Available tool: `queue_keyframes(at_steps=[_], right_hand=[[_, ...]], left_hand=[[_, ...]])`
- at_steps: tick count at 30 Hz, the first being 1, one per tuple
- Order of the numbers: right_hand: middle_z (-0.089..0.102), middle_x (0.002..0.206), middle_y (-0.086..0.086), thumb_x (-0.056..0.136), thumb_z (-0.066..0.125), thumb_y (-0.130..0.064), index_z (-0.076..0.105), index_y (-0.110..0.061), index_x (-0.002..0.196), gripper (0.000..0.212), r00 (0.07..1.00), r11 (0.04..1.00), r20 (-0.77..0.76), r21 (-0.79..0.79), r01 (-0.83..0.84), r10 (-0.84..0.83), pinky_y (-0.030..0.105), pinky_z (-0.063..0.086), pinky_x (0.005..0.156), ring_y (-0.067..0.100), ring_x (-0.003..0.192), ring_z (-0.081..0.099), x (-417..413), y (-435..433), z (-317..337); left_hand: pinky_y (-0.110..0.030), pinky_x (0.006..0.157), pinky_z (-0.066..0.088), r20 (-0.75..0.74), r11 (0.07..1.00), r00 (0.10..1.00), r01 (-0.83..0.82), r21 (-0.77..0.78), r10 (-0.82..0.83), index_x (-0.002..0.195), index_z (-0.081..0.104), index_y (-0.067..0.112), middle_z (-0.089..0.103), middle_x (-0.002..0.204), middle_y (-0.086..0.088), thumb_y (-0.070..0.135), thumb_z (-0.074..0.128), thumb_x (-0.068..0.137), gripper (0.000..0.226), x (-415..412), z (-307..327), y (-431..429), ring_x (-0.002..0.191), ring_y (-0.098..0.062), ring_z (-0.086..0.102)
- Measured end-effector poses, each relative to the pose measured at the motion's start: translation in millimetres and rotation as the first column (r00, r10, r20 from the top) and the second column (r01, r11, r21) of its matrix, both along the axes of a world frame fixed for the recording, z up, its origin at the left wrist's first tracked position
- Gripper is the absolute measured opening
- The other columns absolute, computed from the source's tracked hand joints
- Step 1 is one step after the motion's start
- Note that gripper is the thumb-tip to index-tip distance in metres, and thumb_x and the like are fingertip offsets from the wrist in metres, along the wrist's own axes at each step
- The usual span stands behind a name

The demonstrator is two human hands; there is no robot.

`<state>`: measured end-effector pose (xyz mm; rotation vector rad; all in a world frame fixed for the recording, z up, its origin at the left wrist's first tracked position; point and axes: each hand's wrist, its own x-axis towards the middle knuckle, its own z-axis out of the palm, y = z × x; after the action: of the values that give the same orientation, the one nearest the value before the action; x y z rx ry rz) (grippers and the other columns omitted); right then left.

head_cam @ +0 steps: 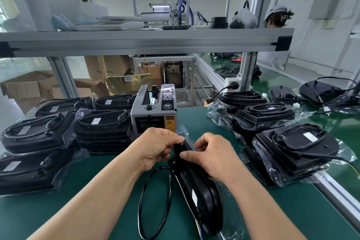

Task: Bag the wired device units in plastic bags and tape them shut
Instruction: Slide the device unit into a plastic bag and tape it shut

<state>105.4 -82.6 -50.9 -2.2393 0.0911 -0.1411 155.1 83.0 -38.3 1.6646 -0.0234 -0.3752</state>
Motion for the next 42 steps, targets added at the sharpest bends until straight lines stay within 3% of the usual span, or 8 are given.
queue_keyframes(at_steps=[14, 20, 24, 29, 32, 35, 39, 42], right_hand=[[0.063, 0.08, -0.012, 0.063, 0.087, -0.055, 0.058, -0.029, 0.079, 0.042, 1.0, 1.0, 0.007, 0.001, 0.003, -0.003, 0.023, 0.044, 0.062, 0.004, 0.074, 0.06, 0.2, 0.5, -1.0], [0.064, 0.083, -0.012, 0.063, 0.086, -0.056, 0.059, -0.029, 0.082, 0.043, 1.0, 1.0, 0.005, 0.01, -0.001, 0.001, 0.027, 0.05, 0.068, 0.006, 0.077, 0.061, 0.3, -0.2, -1.4], [0.064, 0.083, -0.011, 0.063, 0.086, -0.057, 0.058, -0.028, 0.082, 0.044, 1.0, 1.0, 0.009, 0.004, -0.001, 0.001, 0.028, 0.051, 0.07, 0.008, 0.078, 0.061, 0.8, 0.4, -1.5], [0.064, 0.083, -0.011, 0.063, 0.085, -0.058, 0.058, -0.029, 0.082, 0.045, 1.0, 1.0, 0.016, -0.002, 0.0, 0.0, 0.027, 0.049, 0.068, 0.008, 0.078, 0.061, 0.6, 1.0, -2.0], [0.064, 0.082, -0.011, 0.063, 0.085, -0.057, 0.058, -0.029, 0.082, 0.043, 1.0, 1.0, 0.019, -0.008, 0.001, 0.0, 0.026, 0.048, 0.066, 0.006, 0.077, 0.061, 0.4, 0.9, -2.2], [0.065, 0.082, -0.011, 0.062, 0.086, -0.056, 0.059, -0.028, 0.082, 0.043, 1.0, 1.0, 0.02, -0.001, 0.009, -0.009, 0.026, 0.049, 0.067, 0.007, 0.077, 0.062, 0.7, 1.6, -2.6], [0.065, 0.08, -0.012, 0.063, 0.086, -0.056, 0.059, -0.028, 0.081, 0.043, 0.999, 1.0, 0.027, -0.002, 0.02, -0.02, 0.025, 0.048, 0.065, 0.006, 0.076, 0.061, 0.5, 1.0, -3.3], [0.064, 0.081, -0.012, 0.063, 0.086, -0.057, 0.058, -0.028, 0.081, 0.044, 0.999, 1.0, 0.03, -0.016, 0.016, -0.016, 0.024, 0.046, 0.063, 0.005, 0.076, 0.06, 0.0, 3.4, -4.3]], left_hand=[[-0.018, 0.043, 0.035, 0.037, 0.997, 0.997, -0.067, -0.05, 0.069, 0.076, 0.066, 0.009, 0.044, 0.043, 0.006, 0.01, 0.072, 0.087, 0.012, 2.6, -7.3, -6.4, 0.037, -0.005, 0.033], [-0.02, 0.043, 0.031, 0.131, 0.992, 0.984, -0.125, -0.005, 0.124, 0.067, 0.068, 0.01, 0.043, 0.043, 0.003, 0.011, 0.075, 0.083, 0.018, 3.4, -13.6, -8.9, 0.038, -0.008, 0.032], [-0.016, 0.04, 0.036, 0.256, 0.982, 0.953, -0.183, 0.053, 0.164, 0.065, 0.067, 0.012, 0.055, 0.048, 0.005, 0.014, 0.078, 0.08, 0.019, 3.7, -18.3, -10.8, 0.038, -0.003, 0.042], [-0.022, 0.059, 0.043, 0.383, 0.955, 0.903, -0.264, 0.133, 0.196, 0.075, 0.065, 0.02, 0.062, 0.062, 0.011, 0.017, 0.078, 0.079, 0.014, 2.3, -22.5, -14.5, 0.057, -0.002, 0.055], [-0.027, 0.054, 0.046, 0.259, 0.957, 0.931, -0.282, 0.069, 0.256, 0.085, 0.066, 0.018, 0.064, 0.071, 0.002, 0.019, 0.073, 0.081, 0.008, 1.2, -26.3, -17.7, 0.058, -0.01, 0.057], [-0.021, 0.042, 0.043, 0.096, 0.964, 0.959, -0.263, -0.05, 0.266, 0.077, 0.068, 0.014, 0.063, 0.056, 0.001, 0.016, 0.068, 0.084, 0.007, 1.3, -26.4, -20.4, 0.041, -0.008, 0.054], [-0.019, 0.04, 0.041, 0.048, 0.97, 0.97, -0.233, -0.067, 0.237, 0.078, 0.068, 0.015, 0.061, 0.05, 0.004, 0.021, 0.07, 0.086, 0.011, 1.9, -24.6, -18.9, 0.037, -0.007, 0.052], [-0.022, 0.043, 0.046, 0.022, 0.972, 0.975, -0.219, -0.088, 0.222, 0.076, 0.068, 0.016, 0.069, 0.061, -0.002, 0.028, 0.078, 0.082, 0.016, -1.1, -24.4, -16.5, 0.044, -0.011, 0.06]])
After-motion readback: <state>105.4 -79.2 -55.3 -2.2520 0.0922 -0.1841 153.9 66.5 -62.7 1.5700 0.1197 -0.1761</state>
